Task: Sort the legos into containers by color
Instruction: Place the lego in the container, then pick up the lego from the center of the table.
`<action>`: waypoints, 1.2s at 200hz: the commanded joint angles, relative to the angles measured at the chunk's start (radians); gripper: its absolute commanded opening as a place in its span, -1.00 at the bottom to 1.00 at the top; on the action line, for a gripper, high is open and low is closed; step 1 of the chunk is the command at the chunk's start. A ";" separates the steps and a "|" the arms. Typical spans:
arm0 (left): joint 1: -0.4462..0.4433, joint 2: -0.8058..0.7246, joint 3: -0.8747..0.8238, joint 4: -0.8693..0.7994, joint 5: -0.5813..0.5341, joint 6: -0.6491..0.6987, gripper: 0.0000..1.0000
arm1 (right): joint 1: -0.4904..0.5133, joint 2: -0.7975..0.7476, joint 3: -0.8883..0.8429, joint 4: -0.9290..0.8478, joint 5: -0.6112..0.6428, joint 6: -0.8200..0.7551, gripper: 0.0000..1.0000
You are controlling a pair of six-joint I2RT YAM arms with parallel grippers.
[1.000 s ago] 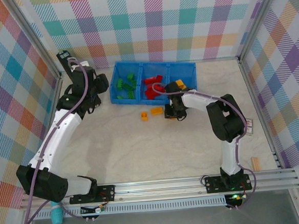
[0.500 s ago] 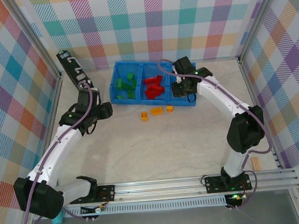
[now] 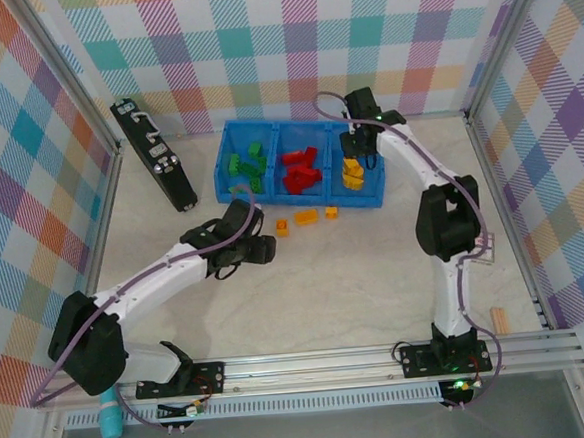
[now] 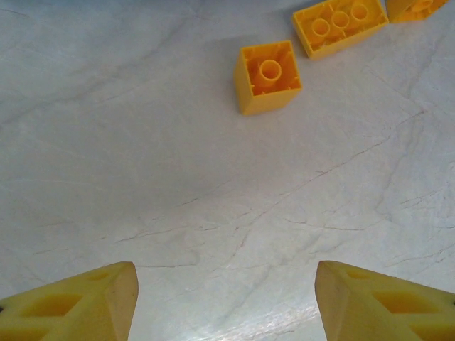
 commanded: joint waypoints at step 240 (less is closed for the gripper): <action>-0.027 0.539 0.299 0.148 -0.145 -0.057 0.41 | -0.012 -0.099 -0.095 0.163 0.034 -0.099 0.29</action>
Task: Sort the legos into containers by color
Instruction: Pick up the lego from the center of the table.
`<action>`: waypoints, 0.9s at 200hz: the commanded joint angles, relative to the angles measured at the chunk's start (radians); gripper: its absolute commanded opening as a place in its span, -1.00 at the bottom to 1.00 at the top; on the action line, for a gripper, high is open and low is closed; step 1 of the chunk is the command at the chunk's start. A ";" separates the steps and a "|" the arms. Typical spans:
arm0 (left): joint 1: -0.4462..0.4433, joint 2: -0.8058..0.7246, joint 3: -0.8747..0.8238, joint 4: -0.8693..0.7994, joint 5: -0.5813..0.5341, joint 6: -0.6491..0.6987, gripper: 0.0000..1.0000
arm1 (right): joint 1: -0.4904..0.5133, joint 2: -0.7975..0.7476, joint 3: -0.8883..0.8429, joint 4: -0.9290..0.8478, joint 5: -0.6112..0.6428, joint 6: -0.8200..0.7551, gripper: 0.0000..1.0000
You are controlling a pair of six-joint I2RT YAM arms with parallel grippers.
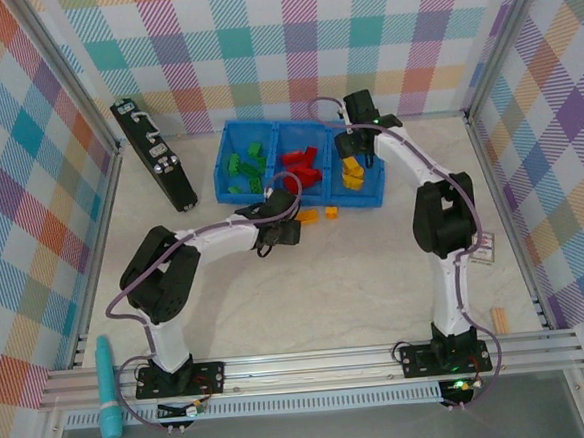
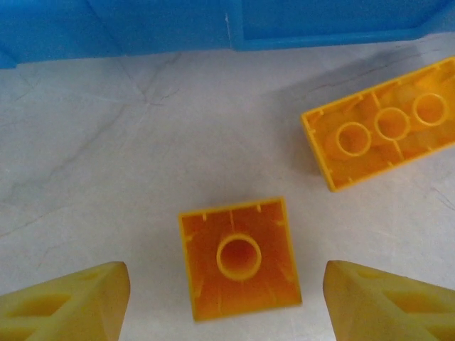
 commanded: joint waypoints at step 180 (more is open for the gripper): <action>0.030 0.024 0.401 -0.315 0.114 0.078 -0.65 | -0.001 -0.584 -0.722 0.063 -0.232 0.282 0.41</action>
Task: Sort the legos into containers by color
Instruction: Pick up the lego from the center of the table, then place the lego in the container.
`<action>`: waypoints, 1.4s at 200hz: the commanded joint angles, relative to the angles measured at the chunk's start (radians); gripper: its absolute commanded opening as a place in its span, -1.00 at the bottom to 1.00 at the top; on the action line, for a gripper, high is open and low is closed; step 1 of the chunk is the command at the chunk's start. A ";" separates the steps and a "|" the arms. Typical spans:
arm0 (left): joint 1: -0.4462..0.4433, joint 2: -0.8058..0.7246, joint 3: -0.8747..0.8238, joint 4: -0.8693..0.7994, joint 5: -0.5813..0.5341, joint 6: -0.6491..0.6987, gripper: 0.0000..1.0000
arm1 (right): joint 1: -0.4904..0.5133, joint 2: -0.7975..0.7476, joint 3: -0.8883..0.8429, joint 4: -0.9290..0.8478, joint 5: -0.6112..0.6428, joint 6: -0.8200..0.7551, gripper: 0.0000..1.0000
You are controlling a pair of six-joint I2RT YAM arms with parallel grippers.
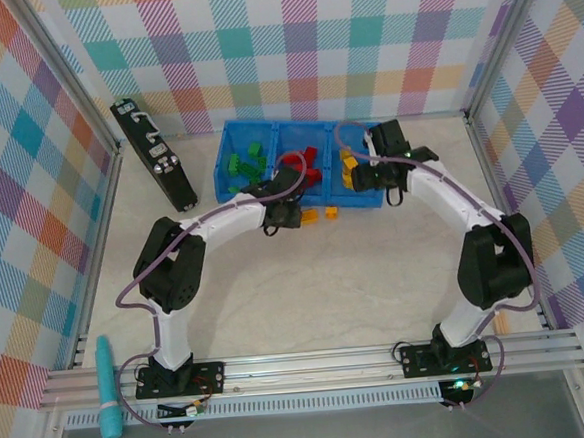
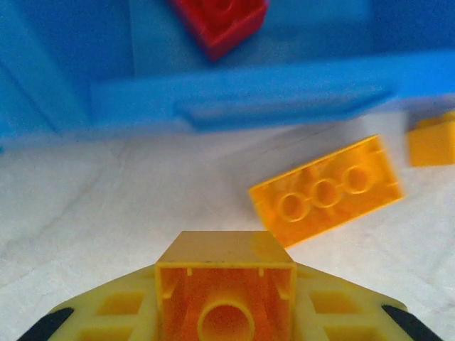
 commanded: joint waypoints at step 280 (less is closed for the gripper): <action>-0.028 0.557 0.981 0.104 0.217 -0.091 -0.59 | 0.011 -0.373 -0.603 0.216 -0.239 0.273 0.40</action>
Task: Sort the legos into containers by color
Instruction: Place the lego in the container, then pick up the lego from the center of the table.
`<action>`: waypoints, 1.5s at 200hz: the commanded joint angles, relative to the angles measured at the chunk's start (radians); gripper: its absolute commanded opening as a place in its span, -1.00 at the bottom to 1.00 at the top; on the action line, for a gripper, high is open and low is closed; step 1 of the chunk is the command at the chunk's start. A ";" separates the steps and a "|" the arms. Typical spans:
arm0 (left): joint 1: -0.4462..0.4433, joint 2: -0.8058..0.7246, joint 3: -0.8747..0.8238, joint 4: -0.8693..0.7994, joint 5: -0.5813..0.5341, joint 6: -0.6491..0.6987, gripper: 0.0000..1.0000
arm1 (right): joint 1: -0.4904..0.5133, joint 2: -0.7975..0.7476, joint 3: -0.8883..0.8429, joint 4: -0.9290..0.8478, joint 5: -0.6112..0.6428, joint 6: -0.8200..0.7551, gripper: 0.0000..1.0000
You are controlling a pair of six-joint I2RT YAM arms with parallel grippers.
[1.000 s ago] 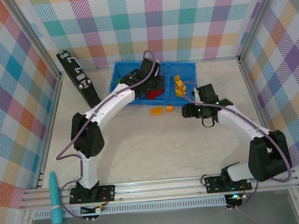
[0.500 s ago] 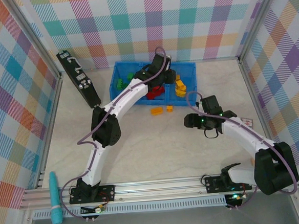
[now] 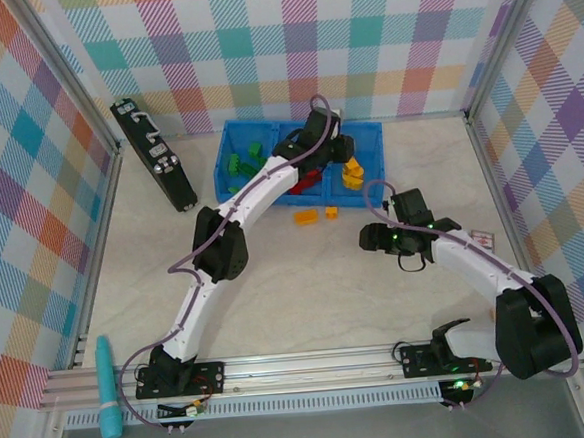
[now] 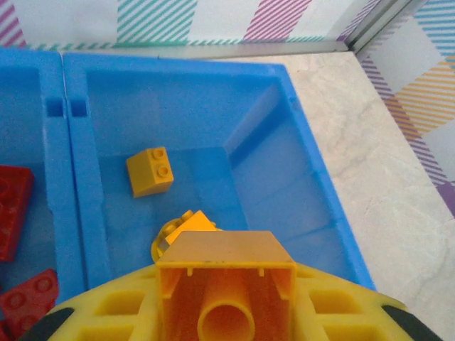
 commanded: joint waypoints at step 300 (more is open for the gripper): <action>0.223 -0.778 -0.504 0.019 -0.004 0.147 0.41 | 0.194 0.526 0.377 0.193 0.196 0.027 0.40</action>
